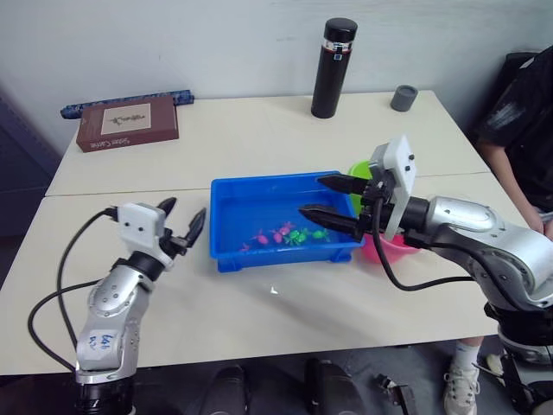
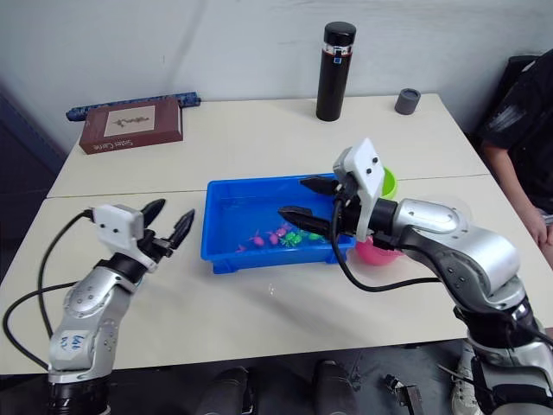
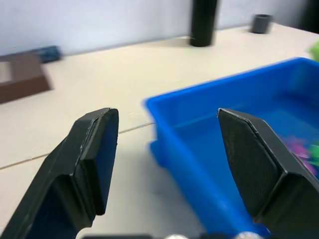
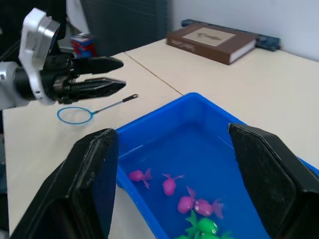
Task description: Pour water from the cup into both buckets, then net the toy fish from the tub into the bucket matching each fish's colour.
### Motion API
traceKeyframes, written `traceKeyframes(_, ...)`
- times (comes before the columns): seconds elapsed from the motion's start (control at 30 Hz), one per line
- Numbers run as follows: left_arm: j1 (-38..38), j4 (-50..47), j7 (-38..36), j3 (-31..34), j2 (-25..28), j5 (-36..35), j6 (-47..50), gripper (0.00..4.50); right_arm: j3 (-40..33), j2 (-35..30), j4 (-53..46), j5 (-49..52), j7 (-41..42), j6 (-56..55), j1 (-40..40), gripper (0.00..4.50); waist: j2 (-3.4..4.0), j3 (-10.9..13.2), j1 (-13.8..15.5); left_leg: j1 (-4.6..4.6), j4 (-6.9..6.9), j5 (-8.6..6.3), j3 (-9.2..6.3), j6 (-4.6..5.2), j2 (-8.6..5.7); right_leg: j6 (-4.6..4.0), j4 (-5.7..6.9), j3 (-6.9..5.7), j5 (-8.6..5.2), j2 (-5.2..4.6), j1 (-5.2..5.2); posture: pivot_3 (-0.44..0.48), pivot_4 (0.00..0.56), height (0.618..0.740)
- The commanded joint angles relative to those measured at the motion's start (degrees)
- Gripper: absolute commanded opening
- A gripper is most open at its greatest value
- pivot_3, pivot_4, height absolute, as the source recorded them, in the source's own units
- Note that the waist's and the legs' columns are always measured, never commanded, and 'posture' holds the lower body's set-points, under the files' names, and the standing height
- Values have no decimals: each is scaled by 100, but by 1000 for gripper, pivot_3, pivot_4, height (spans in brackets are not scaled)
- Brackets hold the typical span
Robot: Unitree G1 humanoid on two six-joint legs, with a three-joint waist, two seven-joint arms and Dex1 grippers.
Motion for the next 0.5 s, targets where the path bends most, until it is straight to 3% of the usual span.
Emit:
traceKeyframes(0.03,14,184,264,650,213,19,-143,3446,170,174,350,-486,626,-375,-345,3710,0,0,-10,1,0,0,0,0,0,0,1,0,0,-1,-1,0,150,740)
traceKeyframes(0.27,350,568,208,997,432,75,-193,3446,354,559,775,-1124,1163,-655,-521,3710,0,0,-8,-5,-4,-4,-2,-5,10,-3,-1,-7,-1,-18,-5,0,150,740)
traceKeyframes(0.5,549,1024,238,941,414,185,-390,3446,380,880,665,-1558,1131,-782,-206,3710,-3,-2,-11,-6,-8,-6,-5,-6,16,-5,-3,-13,-1,-57,-8,0,150,740)
